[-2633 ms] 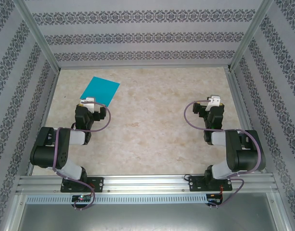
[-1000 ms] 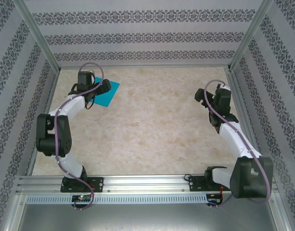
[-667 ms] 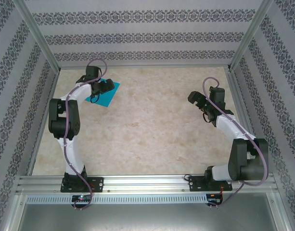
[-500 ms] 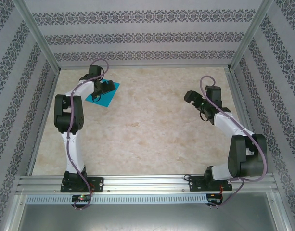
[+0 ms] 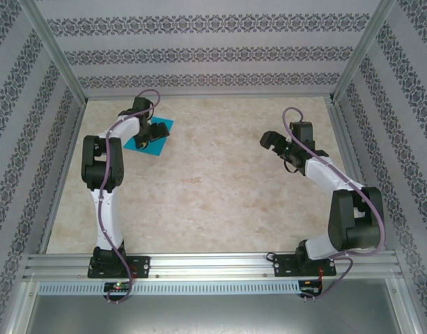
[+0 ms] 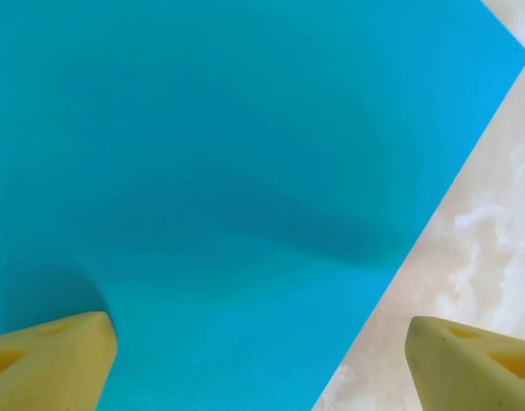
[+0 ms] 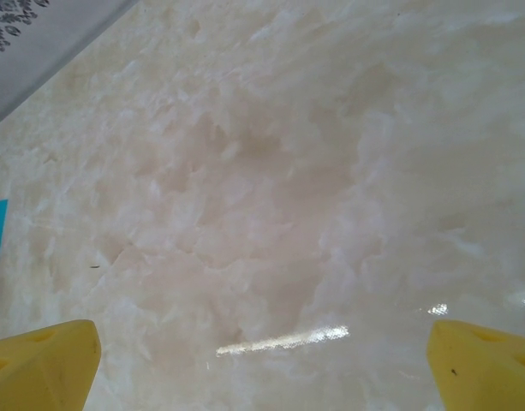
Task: Fold a paper plane with a square sheet of paper (pick it up from the middle)
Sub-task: Move the square sheet of paper to the center of the table.
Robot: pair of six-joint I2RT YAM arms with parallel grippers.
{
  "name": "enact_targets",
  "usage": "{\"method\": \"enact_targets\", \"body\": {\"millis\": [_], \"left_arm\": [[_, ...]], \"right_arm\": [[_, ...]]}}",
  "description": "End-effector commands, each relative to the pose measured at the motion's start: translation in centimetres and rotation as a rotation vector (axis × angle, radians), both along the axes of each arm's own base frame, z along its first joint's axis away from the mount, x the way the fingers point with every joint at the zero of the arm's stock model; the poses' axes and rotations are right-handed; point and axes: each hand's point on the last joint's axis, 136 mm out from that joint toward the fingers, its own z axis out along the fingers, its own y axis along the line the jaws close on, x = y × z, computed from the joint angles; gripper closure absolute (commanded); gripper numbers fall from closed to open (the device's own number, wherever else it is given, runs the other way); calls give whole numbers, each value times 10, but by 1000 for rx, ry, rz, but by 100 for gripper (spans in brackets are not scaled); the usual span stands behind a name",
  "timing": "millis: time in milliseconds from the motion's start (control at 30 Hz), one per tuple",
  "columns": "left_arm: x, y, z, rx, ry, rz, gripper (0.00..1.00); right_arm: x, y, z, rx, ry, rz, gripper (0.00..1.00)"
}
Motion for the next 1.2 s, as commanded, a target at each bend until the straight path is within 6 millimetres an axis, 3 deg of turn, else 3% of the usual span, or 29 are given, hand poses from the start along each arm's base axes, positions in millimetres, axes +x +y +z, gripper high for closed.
{"method": "enact_targets", "body": {"millis": [0, 200, 533, 633, 767, 867, 933, 1167], "left_arm": [[-76, -45, -41, -85, 257, -93, 11], [-137, -118, -35, -121, 303, -202, 11], [-215, -204, -25, -130, 313, -333, 11], [-216, -219, -12, -161, 284, -358, 10], [-188, -232, 30, -228, 177, -369, 7], [-162, -224, 60, -273, 88, -324, 4], [-148, -205, 70, -278, 46, -268, 1], [-132, -112, 66, -285, 12, -35, 0]], "right_arm": [[0, -4, 10, -37, -13, -4, 2], [-9, -6, 2, -45, 23, -7, 2], [-34, 0, 17, -14, 8, 27, 2], [-39, 4, 18, -7, 13, 49, 2], [-40, 23, 26, 9, -8, 111, 2], [-42, 49, 27, -28, 3, 185, 2], [-43, 73, 23, -76, 20, 251, 2], [-31, 186, 1, -146, 95, 480, 5]]}}
